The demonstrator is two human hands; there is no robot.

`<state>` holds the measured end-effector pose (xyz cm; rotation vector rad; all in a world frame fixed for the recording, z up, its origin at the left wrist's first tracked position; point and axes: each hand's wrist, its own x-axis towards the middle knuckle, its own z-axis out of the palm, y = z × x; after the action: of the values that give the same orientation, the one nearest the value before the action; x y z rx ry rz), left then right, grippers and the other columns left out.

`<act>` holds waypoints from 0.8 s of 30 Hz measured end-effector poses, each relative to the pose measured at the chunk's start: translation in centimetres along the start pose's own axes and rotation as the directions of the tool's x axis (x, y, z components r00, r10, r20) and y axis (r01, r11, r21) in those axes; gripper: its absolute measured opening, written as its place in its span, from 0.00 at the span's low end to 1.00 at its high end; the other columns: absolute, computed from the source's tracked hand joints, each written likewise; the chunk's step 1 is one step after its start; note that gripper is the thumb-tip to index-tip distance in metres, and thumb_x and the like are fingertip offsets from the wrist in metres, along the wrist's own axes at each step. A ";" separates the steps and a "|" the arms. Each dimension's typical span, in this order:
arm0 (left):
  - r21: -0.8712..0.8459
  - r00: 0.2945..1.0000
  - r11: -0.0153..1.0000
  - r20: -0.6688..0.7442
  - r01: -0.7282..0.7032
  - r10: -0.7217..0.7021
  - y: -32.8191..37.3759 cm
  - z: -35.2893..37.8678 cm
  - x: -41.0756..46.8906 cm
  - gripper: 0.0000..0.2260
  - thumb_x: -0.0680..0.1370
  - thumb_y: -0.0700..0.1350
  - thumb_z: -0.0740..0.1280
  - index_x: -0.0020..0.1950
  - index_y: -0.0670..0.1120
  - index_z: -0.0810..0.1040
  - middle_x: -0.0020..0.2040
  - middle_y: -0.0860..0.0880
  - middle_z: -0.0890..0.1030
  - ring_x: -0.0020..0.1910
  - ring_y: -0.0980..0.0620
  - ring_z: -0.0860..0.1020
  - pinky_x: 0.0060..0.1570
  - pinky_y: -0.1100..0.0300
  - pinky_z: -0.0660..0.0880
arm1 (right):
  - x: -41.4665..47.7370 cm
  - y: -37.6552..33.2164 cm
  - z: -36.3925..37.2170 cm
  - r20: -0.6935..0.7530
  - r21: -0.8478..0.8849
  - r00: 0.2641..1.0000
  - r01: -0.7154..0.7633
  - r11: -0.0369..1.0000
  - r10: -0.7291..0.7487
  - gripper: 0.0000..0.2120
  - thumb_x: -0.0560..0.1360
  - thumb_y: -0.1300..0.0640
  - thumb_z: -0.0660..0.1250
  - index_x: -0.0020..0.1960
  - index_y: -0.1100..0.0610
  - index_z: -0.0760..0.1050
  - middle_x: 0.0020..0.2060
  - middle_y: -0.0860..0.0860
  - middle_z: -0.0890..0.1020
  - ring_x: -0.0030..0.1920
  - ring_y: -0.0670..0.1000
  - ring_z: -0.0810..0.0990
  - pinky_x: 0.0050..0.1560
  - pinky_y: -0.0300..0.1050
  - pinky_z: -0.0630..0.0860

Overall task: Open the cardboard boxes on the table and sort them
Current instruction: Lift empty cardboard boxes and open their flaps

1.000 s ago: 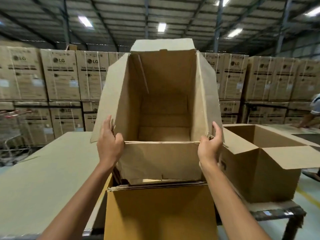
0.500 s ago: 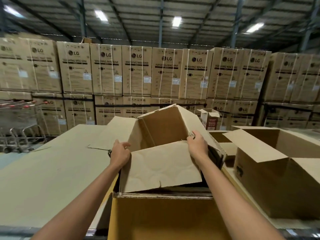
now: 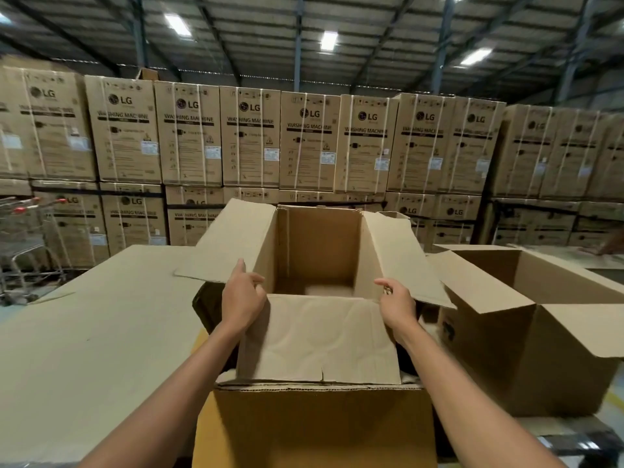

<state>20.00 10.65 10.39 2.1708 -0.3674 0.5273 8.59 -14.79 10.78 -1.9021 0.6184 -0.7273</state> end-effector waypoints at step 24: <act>0.469 0.888 0.883 0.398 0.021 -0.232 -0.3 -2.7 0.7 0.14 0.79 0.37 0.59 0.62 0.38 0.76 0.59 0.41 0.77 0.50 0.40 0.81 0.46 0.47 0.83 | -1.0 -1.0 -0.2 0.125 -0.571 0.990 0.017 0.821 0.066 0.15 0.80 0.60 0.58 0.63 0.54 0.77 0.59 0.55 0.80 0.54 0.58 0.79 0.48 0.47 0.76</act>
<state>20.10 12.91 12.05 2.7562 -0.3619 0.0200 7.87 -13.78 11.56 -2.4680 0.8366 -0.4023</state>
